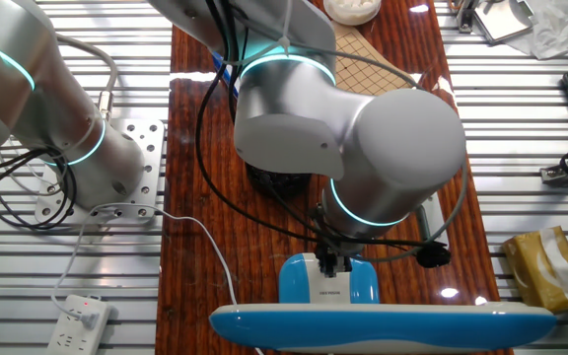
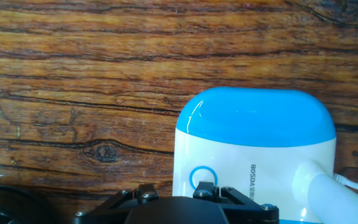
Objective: Turn on the desk lamp by pressing the button
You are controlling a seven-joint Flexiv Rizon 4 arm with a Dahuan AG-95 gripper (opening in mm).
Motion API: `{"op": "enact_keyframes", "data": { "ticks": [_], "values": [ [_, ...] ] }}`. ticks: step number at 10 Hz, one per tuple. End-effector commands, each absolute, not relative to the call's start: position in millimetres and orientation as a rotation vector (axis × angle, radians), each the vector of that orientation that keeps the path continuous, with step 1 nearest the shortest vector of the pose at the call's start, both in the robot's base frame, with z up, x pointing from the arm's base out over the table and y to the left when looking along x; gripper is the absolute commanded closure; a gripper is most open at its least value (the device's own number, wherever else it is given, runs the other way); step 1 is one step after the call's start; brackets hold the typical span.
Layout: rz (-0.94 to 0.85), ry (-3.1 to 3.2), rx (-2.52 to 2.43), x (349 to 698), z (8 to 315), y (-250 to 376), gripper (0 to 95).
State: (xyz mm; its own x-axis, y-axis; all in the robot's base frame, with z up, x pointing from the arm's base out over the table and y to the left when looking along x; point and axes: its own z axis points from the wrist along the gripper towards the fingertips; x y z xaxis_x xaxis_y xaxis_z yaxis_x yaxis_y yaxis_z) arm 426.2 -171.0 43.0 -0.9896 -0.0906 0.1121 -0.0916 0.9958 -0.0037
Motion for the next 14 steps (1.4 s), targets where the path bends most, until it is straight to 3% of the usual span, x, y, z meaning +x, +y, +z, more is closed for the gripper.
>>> {"op": "enact_keyframes", "data": {
  "ticks": [1, 14],
  "values": [
    [0.015, -3.027, 0.138, 426.9, 41.5, -171.4, 57.0],
    [0.026, -3.036, 0.145, 431.1, 27.6, -172.0, 57.0]
  ]
}}
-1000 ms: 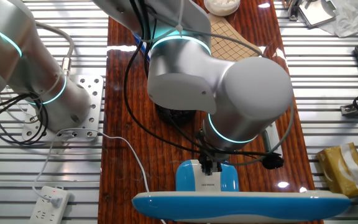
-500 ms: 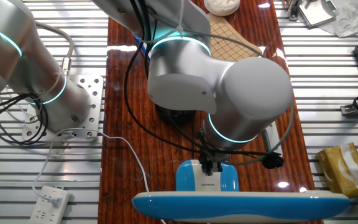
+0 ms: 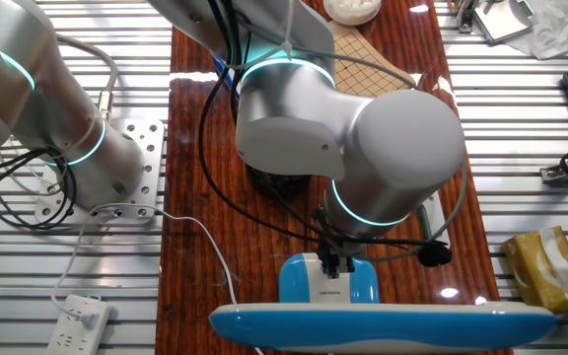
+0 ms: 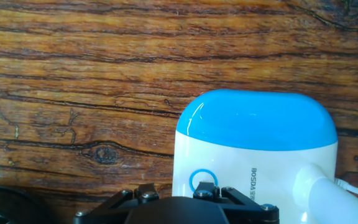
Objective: Turn on the desk lamp by pressing the button
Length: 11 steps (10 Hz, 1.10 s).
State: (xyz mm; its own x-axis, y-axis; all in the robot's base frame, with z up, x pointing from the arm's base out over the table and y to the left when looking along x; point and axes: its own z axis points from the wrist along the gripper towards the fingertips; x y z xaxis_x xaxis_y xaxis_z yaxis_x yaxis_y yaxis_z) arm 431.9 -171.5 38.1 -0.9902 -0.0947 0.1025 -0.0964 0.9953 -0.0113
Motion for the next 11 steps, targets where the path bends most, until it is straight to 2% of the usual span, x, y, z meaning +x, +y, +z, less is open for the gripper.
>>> {"op": "enact_keyframes", "data": {
  "ticks": [1, 8, 11],
  "values": [
    [0.027, -3.037, 0.146, 431.4, 25.9, -172.1, 57.0],
    [0.025, -3.037, 0.162, 431.4, 26.4, -171.8, 57.0],
    [0.028, -3.034, 0.162, 430.5, 36.6, -170.1, 57.0]
  ]
}}
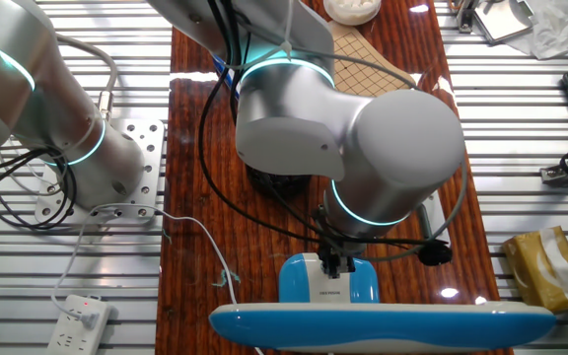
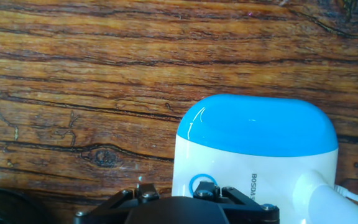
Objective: Turn on the desk lamp by pressing the button
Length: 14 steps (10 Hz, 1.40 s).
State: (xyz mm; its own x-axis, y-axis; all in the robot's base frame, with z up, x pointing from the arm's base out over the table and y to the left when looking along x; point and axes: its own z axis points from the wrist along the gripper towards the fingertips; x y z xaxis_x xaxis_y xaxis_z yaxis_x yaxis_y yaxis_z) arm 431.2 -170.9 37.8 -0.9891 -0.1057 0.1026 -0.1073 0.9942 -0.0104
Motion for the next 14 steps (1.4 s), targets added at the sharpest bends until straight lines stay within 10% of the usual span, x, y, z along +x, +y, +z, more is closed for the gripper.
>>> {"op": "enact_keyframes", "data": {
  "ticks": [1, 14],
  "values": [
    [0.030, -3.034, 0.161, 430.6, 36.6, -170.1, 57.0],
    [0.020, -3.038, 0.171, 442.2, 44.4, -171.9, 57.0]
  ]
}}
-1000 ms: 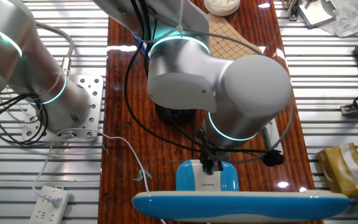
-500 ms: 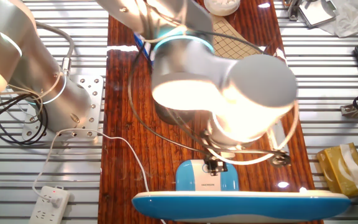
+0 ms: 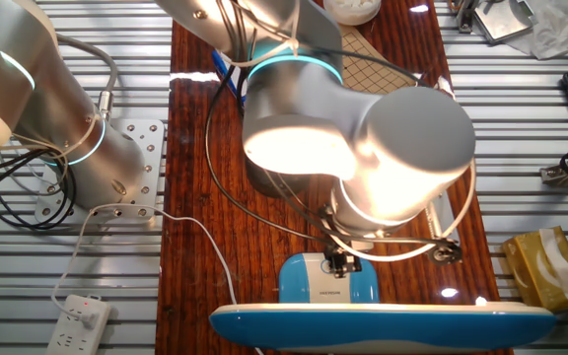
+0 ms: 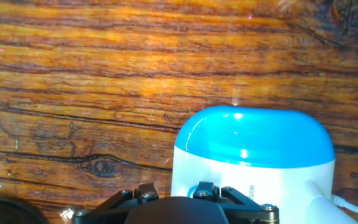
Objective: Turn on the desk lamp by pressing the button
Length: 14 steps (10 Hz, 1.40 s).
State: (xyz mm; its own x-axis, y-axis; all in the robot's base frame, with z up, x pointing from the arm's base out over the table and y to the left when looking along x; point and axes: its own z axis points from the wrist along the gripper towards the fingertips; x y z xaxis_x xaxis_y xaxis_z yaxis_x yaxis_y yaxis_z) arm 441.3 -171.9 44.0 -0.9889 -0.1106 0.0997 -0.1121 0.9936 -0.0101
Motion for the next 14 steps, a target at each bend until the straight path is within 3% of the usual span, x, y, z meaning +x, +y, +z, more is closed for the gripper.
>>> {"op": "enact_keyframes", "data": {
  "ticks": [1, 14],
  "values": [
    [0.020, -3.037, 0.173, 442.2, 44.5, -171.8, 57.0],
    [0.010, -3.023, 0.182, 437.3, 63.7, -166.1, 57.0]
  ]
}}
